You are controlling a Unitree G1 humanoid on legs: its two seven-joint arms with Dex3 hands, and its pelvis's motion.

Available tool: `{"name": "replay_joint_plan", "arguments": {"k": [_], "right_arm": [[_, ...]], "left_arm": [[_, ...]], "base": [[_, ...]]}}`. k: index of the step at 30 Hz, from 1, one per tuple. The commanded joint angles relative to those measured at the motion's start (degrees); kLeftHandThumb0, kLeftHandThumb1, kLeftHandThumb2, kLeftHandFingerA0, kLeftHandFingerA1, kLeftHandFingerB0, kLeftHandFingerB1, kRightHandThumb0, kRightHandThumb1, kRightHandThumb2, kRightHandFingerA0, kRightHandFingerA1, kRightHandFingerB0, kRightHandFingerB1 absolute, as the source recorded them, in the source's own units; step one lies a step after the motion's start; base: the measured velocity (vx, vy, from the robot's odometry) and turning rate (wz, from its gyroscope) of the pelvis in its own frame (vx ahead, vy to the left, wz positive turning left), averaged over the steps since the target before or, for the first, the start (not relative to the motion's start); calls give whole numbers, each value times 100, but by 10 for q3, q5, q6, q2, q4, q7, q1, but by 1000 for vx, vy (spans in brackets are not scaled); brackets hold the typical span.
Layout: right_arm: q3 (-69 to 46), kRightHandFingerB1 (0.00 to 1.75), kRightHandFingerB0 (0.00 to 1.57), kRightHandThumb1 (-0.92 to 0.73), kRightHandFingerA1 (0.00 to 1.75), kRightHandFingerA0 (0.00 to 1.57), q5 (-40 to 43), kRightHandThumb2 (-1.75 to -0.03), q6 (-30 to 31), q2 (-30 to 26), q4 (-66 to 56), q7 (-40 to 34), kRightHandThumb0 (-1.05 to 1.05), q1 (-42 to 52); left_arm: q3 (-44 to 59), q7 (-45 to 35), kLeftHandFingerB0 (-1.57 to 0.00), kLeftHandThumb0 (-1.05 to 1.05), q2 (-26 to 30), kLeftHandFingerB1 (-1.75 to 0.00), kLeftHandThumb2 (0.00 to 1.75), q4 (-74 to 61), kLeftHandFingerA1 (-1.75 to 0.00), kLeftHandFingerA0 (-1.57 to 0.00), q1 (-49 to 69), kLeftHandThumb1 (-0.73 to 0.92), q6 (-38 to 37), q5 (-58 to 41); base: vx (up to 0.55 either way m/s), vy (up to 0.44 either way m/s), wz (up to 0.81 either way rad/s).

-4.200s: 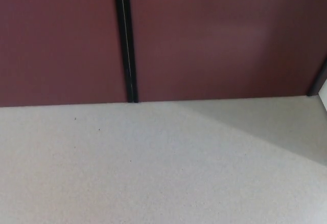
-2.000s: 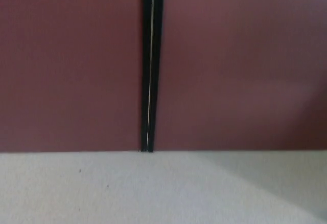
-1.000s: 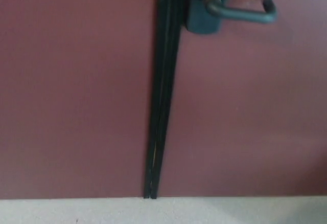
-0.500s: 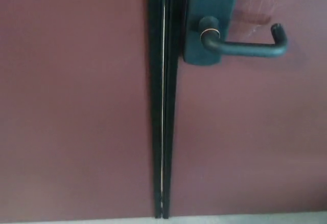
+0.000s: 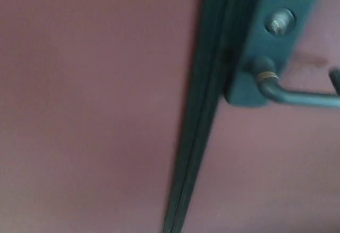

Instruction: The robot walks towards the door handle and put its right hand on it and twist the handle

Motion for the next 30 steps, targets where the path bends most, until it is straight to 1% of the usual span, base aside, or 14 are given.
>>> {"name": "replay_joint_plan", "arguments": {"k": [1, 7, 15, 20, 23, 25, 30], "right_arm": [[-4, 40, 49, -61, 62, 83, 3, -58, -1, -1, 1, 5, -18, 7], [-5, 40, 49, -61, 62, 83, 2, -58, 1, -1, 2, 5, -19, 6], [-2, 40, 48, -59, 60, 84, -2, -58, 3, 0, 2, 2, -20, 6], [-1, 41, 51, -59, 59, 83, -1, -58, 6, -1, 2, 7, -22, 4], [-2, 41, 51, -59, 61, 83, -1, -58, 9, -2, 3, 6, -22, 2], [-2, 41, 51, -59, 61, 83, -1, -58, 10, -2, 4, 6, -22, 2], [-4, 40, 49, -59, 63, 84, 2, -58, 1, 0, 1, 9, -20, 7]], "left_arm": [[-5, 2, -62, -25, -1, -47, 57, 1, -59, -75, 2, 58, 0, 9], [-9, 3, -62, -25, 0, -47, 57, 1, -59, -75, 3, 58, -1, 11], [-12, 2, -62, -26, -1, -47, 58, 2, -58, -75, 6, 58, -4, 16], [-17, 4, -62, -26, -1, -47, 58, 1, -57, -75, 6, 58, -8, 22], [-20, 6, -62, -27, -2, -47, 58, 1, -57, -75, 5, 58, -7, 26], [-22, 7, -62, -27, -3, -47, 58, 2, -57, -75, 5, 58, -7, 27], [-36, 8, -62, -27, -5, -47, 58, 0, -57, -75, 9, 58, -14, 32]], "base": [[0, 0, 0], [100, -47, 0], [110, -149, -5], [0, 0, 0], [-14, 144, 13], [-83, 380, -1], [69, 69, -2]]}}
